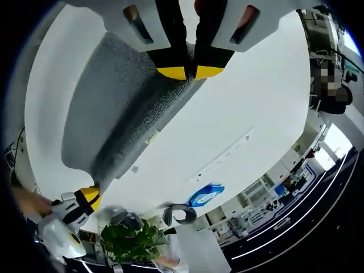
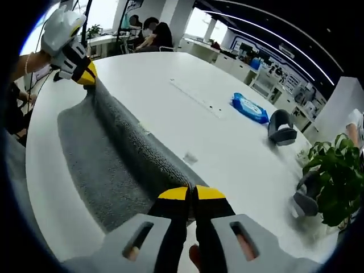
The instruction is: Fold the towel on the table until its edges align and the towel forms a compact rectangular stack.
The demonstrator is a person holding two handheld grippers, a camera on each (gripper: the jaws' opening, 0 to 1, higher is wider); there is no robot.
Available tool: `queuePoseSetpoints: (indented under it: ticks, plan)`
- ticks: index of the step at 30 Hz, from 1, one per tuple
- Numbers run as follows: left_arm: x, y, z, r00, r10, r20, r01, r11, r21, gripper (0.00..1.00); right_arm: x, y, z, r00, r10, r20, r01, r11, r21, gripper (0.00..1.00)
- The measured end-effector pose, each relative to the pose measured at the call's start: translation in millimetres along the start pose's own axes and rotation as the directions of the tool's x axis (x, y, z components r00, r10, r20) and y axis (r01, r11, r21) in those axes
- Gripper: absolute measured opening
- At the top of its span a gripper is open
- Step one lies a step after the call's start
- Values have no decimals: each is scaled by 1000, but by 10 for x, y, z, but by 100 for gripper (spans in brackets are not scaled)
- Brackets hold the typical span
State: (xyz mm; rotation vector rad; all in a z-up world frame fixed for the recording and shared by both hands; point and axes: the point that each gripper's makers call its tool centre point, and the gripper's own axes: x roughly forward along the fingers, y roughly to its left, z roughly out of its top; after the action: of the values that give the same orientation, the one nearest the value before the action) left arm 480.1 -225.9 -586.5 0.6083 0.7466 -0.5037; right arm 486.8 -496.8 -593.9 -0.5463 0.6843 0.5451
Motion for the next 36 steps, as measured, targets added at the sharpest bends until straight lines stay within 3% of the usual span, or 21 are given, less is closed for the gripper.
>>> queuePoseSetpoints:
  ticks: [4,11,16,21,25,28,34,36]
  plan:
    - [82,12,3,1000,-1,6,1,1000,13,3,78,-17,-33,1000,-2,-7,2,1000,21,1]
    - [167,42,2,1000,5,14,-4,998,-60,5,160,-28,-47,1000,-10,-27,11,999,39,2]
    - [175,44,1,1000,-13,21,15,997,-76,8,127,-67,1,1000,-21,-12,21,998,57,4]
    - [111,48,31,999,-19,48,24,995,-101,18,25,-123,51,999,-47,16,46,996,72,7]
    - [103,28,53,998,-20,61,27,995,-101,18,-66,-52,20,999,-34,14,32,994,106,6]
    - [120,-6,35,998,-29,48,33,995,-90,17,-148,44,-27,1000,-19,9,18,990,138,1]
    - [181,-121,-76,997,-73,-2,73,995,-72,11,-315,251,-137,1000,-4,9,1,969,247,0]
    - [222,-260,-192,988,-146,-51,140,985,-106,10,-332,351,-220,1000,19,-16,-13,955,295,0]
